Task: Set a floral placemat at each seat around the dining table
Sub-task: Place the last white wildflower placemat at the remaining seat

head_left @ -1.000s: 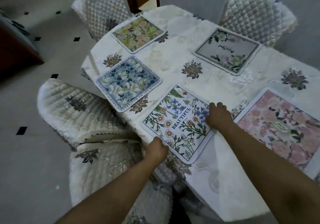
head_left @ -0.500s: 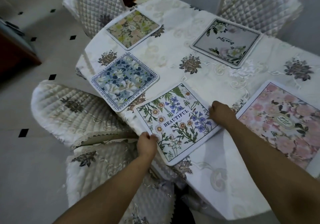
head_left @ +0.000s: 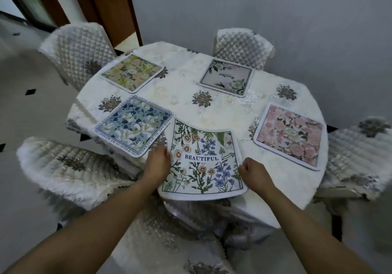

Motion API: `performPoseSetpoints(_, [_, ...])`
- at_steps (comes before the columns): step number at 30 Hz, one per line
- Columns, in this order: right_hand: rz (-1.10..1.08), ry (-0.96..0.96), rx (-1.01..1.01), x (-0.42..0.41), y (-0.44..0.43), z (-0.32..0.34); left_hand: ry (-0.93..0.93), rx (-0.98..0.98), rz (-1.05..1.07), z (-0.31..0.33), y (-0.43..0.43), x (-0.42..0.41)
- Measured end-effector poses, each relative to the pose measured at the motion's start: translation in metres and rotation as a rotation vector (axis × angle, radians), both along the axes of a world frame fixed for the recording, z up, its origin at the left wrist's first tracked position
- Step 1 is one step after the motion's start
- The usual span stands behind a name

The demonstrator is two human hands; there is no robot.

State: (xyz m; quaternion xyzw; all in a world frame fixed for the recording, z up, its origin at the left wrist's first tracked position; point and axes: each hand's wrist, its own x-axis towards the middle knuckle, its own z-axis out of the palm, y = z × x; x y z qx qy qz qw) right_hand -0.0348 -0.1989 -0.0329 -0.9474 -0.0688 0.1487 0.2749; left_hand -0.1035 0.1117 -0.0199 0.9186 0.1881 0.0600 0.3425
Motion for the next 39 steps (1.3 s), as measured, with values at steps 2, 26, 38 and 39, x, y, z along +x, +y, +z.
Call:
performPoseSetpoints(2, [-0.073, -0.044, -0.007, -0.014, 0.003, 0.01, 0.01, -0.001, -0.044, 0.011, 0.006, 0.014])
performPoseSetpoints(26, [-0.516, 0.062, -0.133, -0.022, 0.086, -0.092, 0.167, 0.049, -0.364, -0.107, 0.079, 0.144])
performPoseSetpoints(38, [-0.63, 0.087, -0.277, -0.032, 0.1, -0.108, 0.105, 0.11, -0.487, -0.122, 0.09, 0.144])
performPoseSetpoints(39, [-0.638, 0.084, -0.285, -0.032, 0.1, -0.109, 0.102, 0.112, -0.487, -0.122, 0.09, 0.144])
